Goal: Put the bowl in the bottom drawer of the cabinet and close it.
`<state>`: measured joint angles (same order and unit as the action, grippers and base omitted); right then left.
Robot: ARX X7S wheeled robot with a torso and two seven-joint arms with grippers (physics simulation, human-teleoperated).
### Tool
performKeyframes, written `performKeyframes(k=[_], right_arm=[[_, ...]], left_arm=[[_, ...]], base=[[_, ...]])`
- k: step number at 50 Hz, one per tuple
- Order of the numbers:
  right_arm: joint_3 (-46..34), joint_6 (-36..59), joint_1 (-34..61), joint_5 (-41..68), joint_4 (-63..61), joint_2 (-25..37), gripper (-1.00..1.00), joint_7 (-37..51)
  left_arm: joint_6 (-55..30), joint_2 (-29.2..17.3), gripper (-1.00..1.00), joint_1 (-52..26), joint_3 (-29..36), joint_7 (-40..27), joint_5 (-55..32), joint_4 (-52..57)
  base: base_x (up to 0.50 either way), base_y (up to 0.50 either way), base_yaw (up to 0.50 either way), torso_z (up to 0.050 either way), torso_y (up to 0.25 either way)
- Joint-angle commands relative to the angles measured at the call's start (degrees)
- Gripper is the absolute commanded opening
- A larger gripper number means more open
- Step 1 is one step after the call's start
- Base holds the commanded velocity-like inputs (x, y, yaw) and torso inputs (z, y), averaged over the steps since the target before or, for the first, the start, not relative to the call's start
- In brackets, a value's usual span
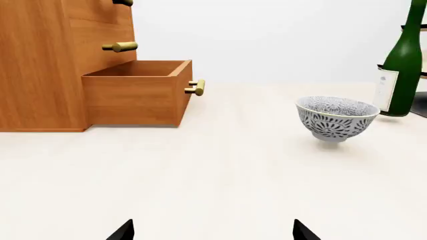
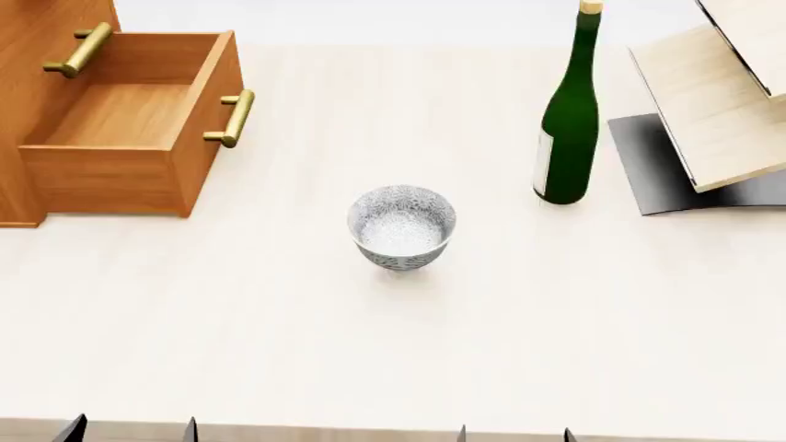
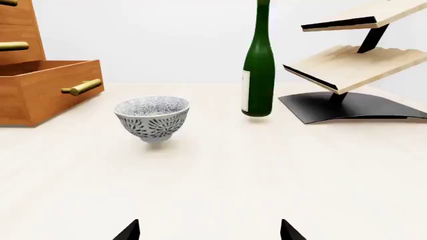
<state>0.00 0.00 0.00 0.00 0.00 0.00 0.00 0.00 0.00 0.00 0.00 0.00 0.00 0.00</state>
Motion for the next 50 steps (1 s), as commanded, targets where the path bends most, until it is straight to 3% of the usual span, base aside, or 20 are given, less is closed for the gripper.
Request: performKeyframes(k=[1, 12, 19, 37, 41, 50], right_arm=[[-1.25, -0.08, -0.78, 0.98, -1.41, 0.96, 1.00, 0.82], [-3.38, -1.18, -0.72, 1.84, -1.09, 2.80, 1.00, 3.26], [-3.83, 4.82, -1.58, 1.20, -10.59, 3.53, 1.00, 6.04], [-4.11, 38.93, 9.35, 6.14, -37.32, 7.78, 1.00, 5.79], [-2.25, 47.55, 14.63, 8.41, -42.67, 7.55, 1.00, 6.42], [-1.97, 54.90, 22.72, 9.31, -47.00, 8.95, 1.00, 6.67]], left_arm=[[0.27, -0.84, 1.00, 0.02, 1.04, -1.55, -0.53, -0.20], [-0.29, -2.55, 1.00, 0.04, 2.94, -3.94, -3.05, 0.21], [-2.62, -2.39, 1.00, 3.19, 1.42, -5.75, -7.88, 5.28], [-3.80, -4.91, 1.00, 16.57, 3.84, -15.05, 0.11, 24.61], [2.10, -5.89, 1.00, 21.75, 4.75, -16.79, 3.56, 25.85], [8.73, -7.08, 1.00, 26.62, 3.63, -16.68, -1.06, 23.75]], base=[[0.00, 0.00, 0.00, 0.000, 0.000], [0.00, 0.00, 0.00, 0.000, 0.000], [0.00, 0.00, 0.00, 0.000, 0.000], [0.00, 0.00, 0.00, 0.000, 0.000], [0.00, 0.00, 0.00, 0.000, 0.000], [0.00, 0.00, 0.00, 0.000, 0.000]])
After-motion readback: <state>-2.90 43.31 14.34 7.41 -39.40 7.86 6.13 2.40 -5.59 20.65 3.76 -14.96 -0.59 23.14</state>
